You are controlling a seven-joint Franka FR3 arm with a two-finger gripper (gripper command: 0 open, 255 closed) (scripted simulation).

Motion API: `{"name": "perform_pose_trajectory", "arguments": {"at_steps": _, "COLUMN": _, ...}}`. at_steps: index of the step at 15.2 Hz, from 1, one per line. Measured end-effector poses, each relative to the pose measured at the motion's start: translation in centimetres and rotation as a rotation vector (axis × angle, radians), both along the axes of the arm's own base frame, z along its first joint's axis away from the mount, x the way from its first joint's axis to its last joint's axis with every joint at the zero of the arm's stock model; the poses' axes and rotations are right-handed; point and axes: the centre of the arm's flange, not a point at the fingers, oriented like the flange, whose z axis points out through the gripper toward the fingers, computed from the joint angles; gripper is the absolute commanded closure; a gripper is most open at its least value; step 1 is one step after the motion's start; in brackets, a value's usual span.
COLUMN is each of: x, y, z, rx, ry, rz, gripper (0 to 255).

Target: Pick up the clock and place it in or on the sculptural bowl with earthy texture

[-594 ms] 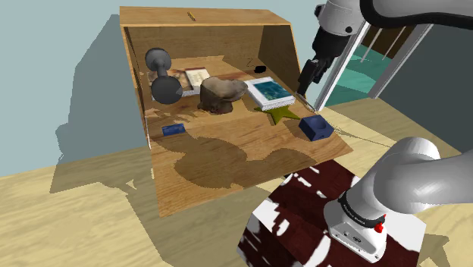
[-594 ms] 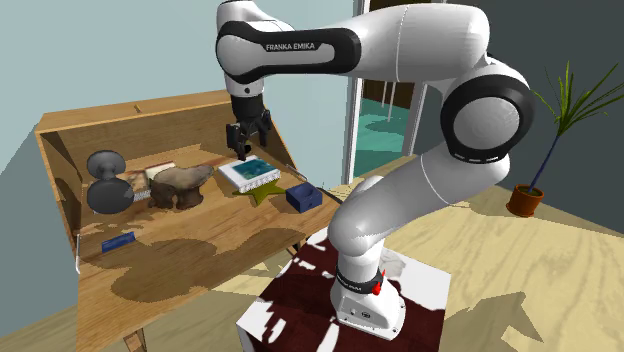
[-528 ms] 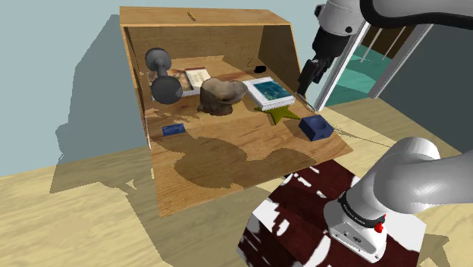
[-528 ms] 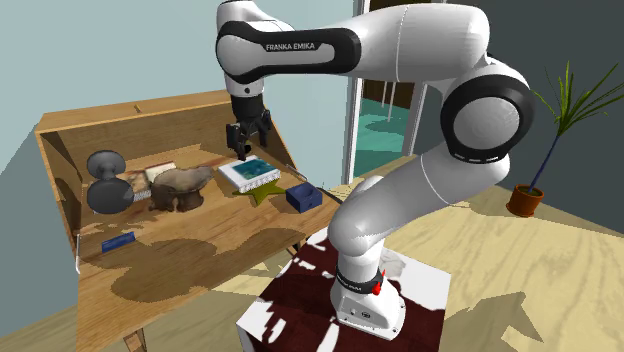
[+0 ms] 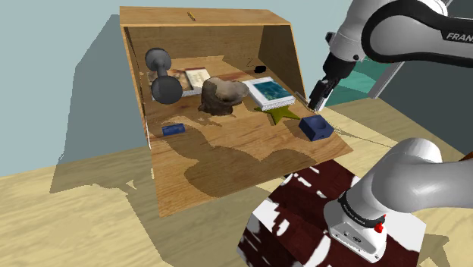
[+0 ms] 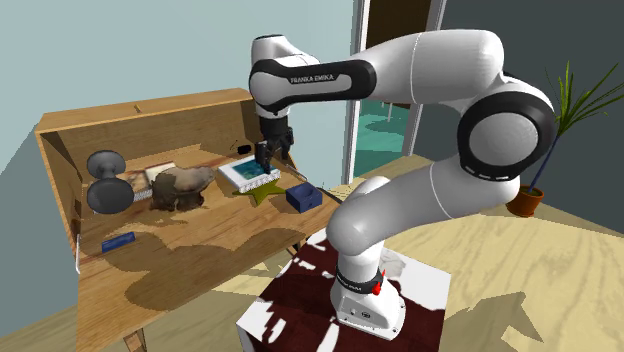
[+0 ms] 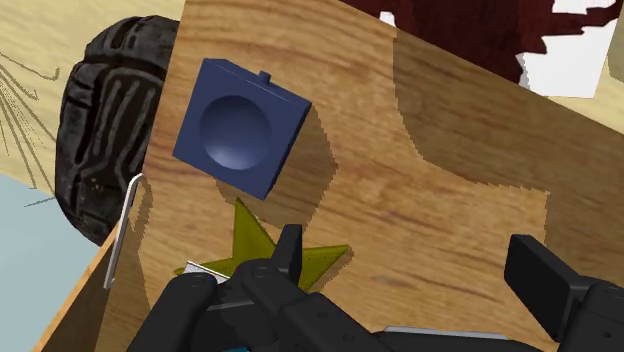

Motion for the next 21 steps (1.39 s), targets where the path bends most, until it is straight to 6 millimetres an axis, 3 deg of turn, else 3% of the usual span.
{"name": "perform_pose_trajectory", "arguments": {"at_steps": 15, "x": -6.4, "y": -13.1, "z": -13.4, "rx": 0.005, "ry": -0.011, "rz": -0.058, "gripper": 0}}
{"name": "perform_pose_trajectory", "arguments": {"at_steps": 21, "x": -6.7, "y": -13.6, "z": -16.8, "rx": 0.005, "ry": -0.012, "rz": -0.060, "gripper": 0}}
